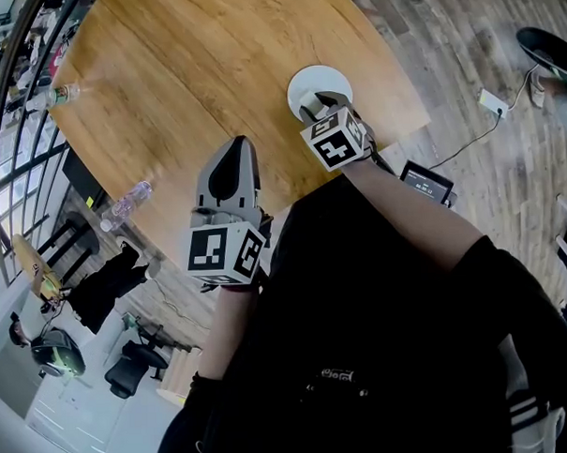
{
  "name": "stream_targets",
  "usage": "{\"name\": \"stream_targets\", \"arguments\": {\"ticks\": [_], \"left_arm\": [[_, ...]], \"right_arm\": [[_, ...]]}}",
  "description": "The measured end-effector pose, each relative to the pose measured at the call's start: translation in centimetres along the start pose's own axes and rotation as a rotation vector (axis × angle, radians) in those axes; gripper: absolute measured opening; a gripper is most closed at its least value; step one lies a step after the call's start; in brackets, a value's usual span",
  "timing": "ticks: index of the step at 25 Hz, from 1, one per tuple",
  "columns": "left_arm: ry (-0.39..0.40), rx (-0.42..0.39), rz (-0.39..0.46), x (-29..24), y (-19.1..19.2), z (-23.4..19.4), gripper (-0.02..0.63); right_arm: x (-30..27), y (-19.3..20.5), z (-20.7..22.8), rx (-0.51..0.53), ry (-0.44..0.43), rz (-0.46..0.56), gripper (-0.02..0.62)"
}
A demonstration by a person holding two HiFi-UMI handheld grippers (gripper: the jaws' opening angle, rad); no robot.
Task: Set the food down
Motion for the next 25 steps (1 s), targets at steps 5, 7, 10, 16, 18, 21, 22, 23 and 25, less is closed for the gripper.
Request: {"name": "stream_targets", "arguments": {"ticks": [5,7,10,16,18,21,22,23,25], "left_arm": [[-0.008,0.007,-0.007,0.2,0.1,-0.4,0.005],[-0.012,0.005,-0.010,0.2,0.2,-0.5,0.005],[-0.018,-0.006,-0.019,0.1,0.6,-0.7,0.005],[-0.022,0.007,-0.027,0.2,0.9,-0.9,0.005],[-0.028,0.010,-0.028,0.3,0.9,-1.3,0.005],[-0.040,0.016,-0.031,0.9,1.1,-1.9,0.005],[-0.042,0.018,-0.031,1.0,1.2,-2.0,0.005],[-0.043,0.021,-0.031,1.1,1.4,-2.0,0.005],[-0.041,0.029,-0.027,1.2,1.5,-1.9,0.005]], "right_arm": [[-1.0,0.9,0.3,0.013,0.017,-0.038,0.167],[-1.4,1.2,0.6,0.018,0.024,-0.050,0.167],[-1.8,1.2,0.8,0.035,0.038,-0.058,0.167],[-2.7,2.0,1.5,0.045,0.046,-0.097,0.167],[-3.0,2.1,1.6,0.066,0.050,-0.113,0.167],[-3.4,2.7,1.4,0.085,0.054,-0.140,0.167],[-3.4,2.9,1.3,0.090,0.058,-0.144,0.167],[-3.5,3.1,1.4,0.093,0.061,-0.145,0.167],[-3.5,3.4,1.5,0.091,0.064,-0.150,0.167]]}}
Point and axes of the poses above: the fingertips, and each gripper's own axes: x backward along the fingers, z to its right, y out of its underside, the point moved 2 cm from there along x, backward along the fingers, and after that the axes turned 2 degrees about z, right-handed, at the moved point
